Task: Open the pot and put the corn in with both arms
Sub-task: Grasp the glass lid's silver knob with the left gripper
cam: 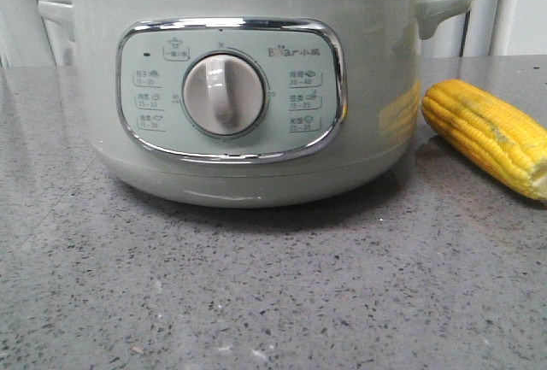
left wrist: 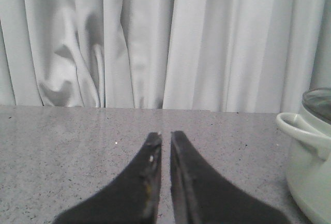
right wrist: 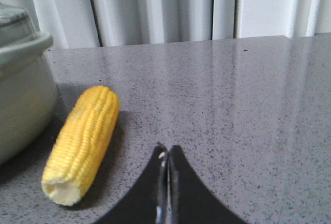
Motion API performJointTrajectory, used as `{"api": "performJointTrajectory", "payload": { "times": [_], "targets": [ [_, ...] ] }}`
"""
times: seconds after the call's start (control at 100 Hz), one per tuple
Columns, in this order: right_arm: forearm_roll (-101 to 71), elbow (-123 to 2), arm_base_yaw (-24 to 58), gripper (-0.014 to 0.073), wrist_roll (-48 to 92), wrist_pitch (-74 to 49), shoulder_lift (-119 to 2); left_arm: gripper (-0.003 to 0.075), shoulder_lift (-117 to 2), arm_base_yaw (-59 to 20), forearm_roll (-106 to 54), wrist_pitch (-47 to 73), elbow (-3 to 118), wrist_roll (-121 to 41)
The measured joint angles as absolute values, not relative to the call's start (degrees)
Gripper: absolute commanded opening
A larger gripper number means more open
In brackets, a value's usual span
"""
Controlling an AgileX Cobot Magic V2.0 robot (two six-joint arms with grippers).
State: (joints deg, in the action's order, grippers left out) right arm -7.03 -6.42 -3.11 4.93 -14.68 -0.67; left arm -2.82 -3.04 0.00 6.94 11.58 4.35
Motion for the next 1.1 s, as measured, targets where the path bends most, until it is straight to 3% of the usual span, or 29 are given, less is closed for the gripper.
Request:
{"api": "performJointTrajectory", "payload": {
  "times": [0.48,0.55,0.7,0.77,1.1],
  "targets": [
    [-7.6,-22.9,-3.1,-0.0070,4.9,-22.1,-22.1,-0.0012,-20.5,-3.0,0.0,5.3,21.2,4.4],
    [-7.7,-23.2,-3.1,-0.0070,4.9,-21.9,-23.5,0.0055,-21.3,-3.0,0.0,3.7,21.2,4.4],
    [-7.7,-23.2,-3.1,-0.0070,4.9,-21.7,-24.7,0.0325,-21.9,-3.0,0.0,0.4,21.2,4.4],
    [-7.9,-23.2,-3.1,-0.0070,4.9,-21.7,-24.8,0.0398,-22.0,-3.0,0.0,-0.7,21.2,4.4],
    [-8.8,-23.4,-3.1,-0.0070,4.9,-22.9,-24.8,0.0407,-22.0,-4.5,-5.4,-4.7,21.2,4.4]
  ]
}}
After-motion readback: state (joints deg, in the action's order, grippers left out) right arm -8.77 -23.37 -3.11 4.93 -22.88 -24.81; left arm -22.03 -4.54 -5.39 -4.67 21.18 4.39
